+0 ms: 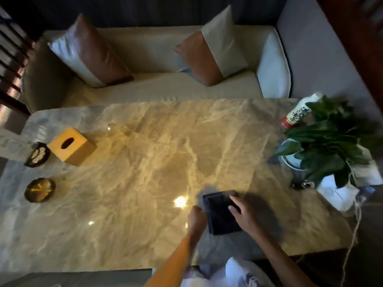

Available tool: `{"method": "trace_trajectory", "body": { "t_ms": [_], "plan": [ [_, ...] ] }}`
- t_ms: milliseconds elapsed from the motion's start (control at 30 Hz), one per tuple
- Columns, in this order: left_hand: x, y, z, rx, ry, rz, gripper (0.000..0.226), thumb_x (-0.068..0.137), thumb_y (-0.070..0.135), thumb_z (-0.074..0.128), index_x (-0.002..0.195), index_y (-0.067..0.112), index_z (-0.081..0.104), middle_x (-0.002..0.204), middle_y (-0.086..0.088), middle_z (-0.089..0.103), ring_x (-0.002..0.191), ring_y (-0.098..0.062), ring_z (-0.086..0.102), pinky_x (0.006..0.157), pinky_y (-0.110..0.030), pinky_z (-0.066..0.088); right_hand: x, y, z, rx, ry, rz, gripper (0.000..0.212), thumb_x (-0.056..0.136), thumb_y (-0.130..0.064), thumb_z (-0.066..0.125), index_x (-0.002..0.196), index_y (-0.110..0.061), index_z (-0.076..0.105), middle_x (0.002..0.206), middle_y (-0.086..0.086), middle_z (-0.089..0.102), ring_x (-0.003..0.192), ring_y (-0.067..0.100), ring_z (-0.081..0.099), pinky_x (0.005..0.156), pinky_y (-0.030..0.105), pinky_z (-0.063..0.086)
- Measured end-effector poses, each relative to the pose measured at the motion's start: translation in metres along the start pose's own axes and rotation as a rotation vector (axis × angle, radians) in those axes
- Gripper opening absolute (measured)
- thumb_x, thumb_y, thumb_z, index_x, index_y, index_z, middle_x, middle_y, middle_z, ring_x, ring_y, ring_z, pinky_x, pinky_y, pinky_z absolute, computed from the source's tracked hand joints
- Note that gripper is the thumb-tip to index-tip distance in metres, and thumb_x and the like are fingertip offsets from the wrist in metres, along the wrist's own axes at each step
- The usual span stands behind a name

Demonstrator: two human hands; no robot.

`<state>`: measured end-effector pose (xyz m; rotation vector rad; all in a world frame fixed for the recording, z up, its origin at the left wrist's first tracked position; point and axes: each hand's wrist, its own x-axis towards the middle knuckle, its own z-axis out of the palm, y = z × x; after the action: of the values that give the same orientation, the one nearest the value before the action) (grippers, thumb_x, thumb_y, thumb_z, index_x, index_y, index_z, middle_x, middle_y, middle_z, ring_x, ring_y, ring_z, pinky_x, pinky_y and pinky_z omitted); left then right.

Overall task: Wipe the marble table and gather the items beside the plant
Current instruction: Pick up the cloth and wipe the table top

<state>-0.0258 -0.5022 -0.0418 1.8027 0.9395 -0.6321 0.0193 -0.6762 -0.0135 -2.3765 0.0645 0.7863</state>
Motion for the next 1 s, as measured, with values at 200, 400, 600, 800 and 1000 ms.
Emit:
{"method": "trace_trajectory", "body": {
  "t_ms": [200,400,600,800,1000],
  "plan": [
    [-0.013,0.002,0.040,-0.074,-0.045,-0.119,0.042,0.084,0.016,0.056,0.123,0.007,0.043,0.113,-0.016,0.064,0.102,-0.032,0.063,0.082,-0.038,0.053,-0.002,0.014,-0.004,-0.027,-0.226,0.052,0.053,0.098,-0.026,0.050,0.147,-0.011,0.035,0.157,0.007,0.028,0.146,0.019,0.025,0.116,0.028,0.021],
    [-0.010,-0.002,0.045,-0.141,-0.056,-0.164,0.013,0.072,0.012,0.064,0.084,0.012,0.059,0.077,-0.008,0.067,0.067,-0.020,0.064,0.059,-0.031,0.052,0.005,0.021,-0.006,-0.074,-0.353,0.083,0.057,0.099,-0.034,0.046,0.150,-0.016,0.029,0.161,0.004,0.017,0.148,0.019,0.019,0.119,0.033,0.022],
    [-0.016,0.009,0.042,-0.047,-0.121,-0.119,0.010,0.063,0.014,0.060,0.054,0.015,0.056,0.054,-0.001,0.055,0.049,-0.015,0.055,0.050,-0.026,0.044,0.010,0.020,-0.016,-0.063,-0.407,0.112,0.056,0.099,-0.035,0.044,0.150,-0.016,0.029,0.160,0.004,0.022,0.147,0.018,0.023,0.116,0.028,0.022],
    [-0.041,0.044,0.008,-0.093,-0.091,0.103,0.017,0.074,0.013,0.060,0.069,0.023,0.047,0.065,0.007,0.050,0.057,-0.005,0.047,0.050,-0.017,0.036,0.037,0.017,-0.001,0.423,-0.415,0.321,0.082,0.079,-0.067,0.053,0.140,-0.012,0.047,0.146,0.012,0.047,0.135,0.022,0.045,0.117,0.037,0.029],
    [-0.062,0.078,-0.034,0.004,0.025,0.315,0.016,0.065,0.019,0.059,0.080,0.018,0.054,0.071,0.004,0.056,0.058,-0.009,0.051,0.056,-0.027,0.040,0.020,-0.090,-0.005,0.972,-0.554,0.372,0.061,0.091,-0.063,0.035,0.081,-0.012,0.068,0.070,0.009,0.069,0.062,0.015,0.069,0.058,0.024,0.053]
  ]
}}
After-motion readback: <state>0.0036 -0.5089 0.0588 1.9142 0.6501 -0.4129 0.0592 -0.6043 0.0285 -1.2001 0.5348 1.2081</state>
